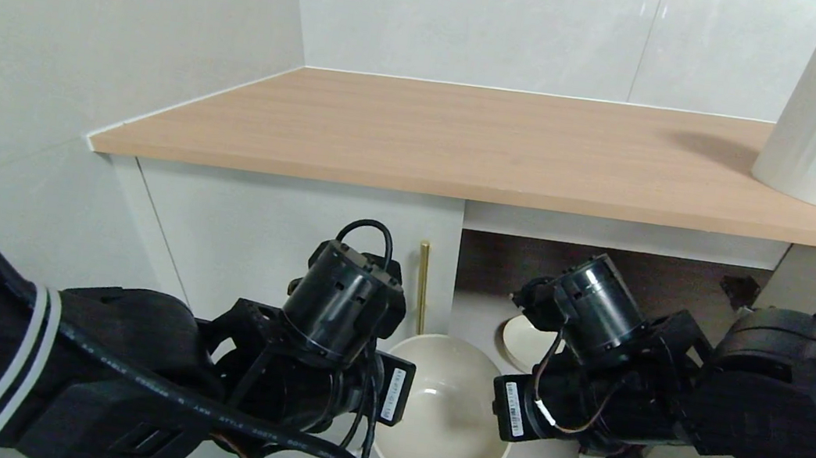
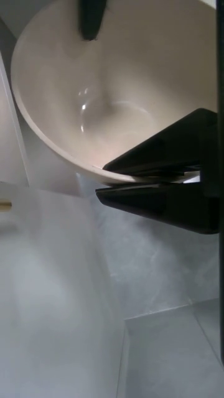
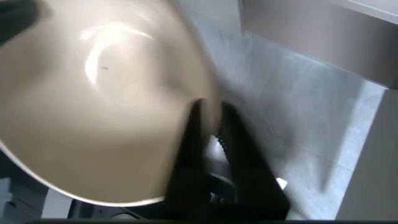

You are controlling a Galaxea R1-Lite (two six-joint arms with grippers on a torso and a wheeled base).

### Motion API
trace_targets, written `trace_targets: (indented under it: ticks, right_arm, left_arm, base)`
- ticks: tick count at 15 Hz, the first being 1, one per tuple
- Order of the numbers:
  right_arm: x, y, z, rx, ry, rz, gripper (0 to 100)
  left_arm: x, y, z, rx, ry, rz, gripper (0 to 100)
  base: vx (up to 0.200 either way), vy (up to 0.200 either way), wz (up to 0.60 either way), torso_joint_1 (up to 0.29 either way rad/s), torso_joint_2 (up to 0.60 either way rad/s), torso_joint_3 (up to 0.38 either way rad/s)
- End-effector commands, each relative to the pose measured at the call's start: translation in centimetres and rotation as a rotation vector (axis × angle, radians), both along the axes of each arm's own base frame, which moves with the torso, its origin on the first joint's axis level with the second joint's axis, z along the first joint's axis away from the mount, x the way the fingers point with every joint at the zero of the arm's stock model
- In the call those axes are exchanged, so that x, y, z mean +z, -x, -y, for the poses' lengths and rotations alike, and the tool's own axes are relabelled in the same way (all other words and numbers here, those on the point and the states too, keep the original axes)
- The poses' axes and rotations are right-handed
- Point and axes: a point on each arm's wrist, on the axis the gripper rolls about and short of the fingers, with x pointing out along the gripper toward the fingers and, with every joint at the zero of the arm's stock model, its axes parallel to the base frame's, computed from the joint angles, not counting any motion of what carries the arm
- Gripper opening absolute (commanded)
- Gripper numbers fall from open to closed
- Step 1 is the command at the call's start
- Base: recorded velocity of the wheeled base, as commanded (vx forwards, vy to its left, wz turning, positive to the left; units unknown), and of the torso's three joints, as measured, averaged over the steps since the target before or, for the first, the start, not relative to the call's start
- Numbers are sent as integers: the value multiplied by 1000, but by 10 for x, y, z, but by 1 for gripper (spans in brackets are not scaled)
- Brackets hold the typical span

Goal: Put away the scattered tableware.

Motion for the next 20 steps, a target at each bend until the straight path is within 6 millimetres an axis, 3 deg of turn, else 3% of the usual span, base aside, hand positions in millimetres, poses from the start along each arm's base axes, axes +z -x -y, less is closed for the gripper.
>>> trace_targets:
  ticks: [1,6,7,13,17,18,19,20]
  right_arm:
    - [-1,0,0,1,4,-3,0]
    - [-3,1,-1,6,8,-7,0]
    - [-3,1,-2,7,8,-7,0]
    - [-18,-7,0,-41,33,-52,0]
    - [-45,-50,37,-254,54,-130,0]
    - [-45,-50,37,-254,54,-130,0]
    - [-48,-69,53,-350,54,-124,0]
    - [-50,-76,60,-383,62,-119,0]
  left_arm:
    - [0,0,0,0,1,1,0]
    - [-1,0,-1,0,-2,-3,0]
    - [-2,0,-1,1,-4,-3,100]
    - [4,1,-3,17,12,29,100]
    - [6,1,-4,21,17,36,100]
    - [6,1,-4,21,17,36,100]
    - [8,2,-5,21,21,40,100]
    - [9,1,-5,22,22,41,100]
  base:
    - [0,0,0,0,0,0]
    - [0,0,0,0,0,0]
    - [0,0,0,0,0,0]
    - [0,0,0,0,0,0]
    - [0,0,0,0,0,0]
    - [0,0,0,0,0,0]
    - [0,0,0,0,0,0]
    - [0,0,0,0,0,0]
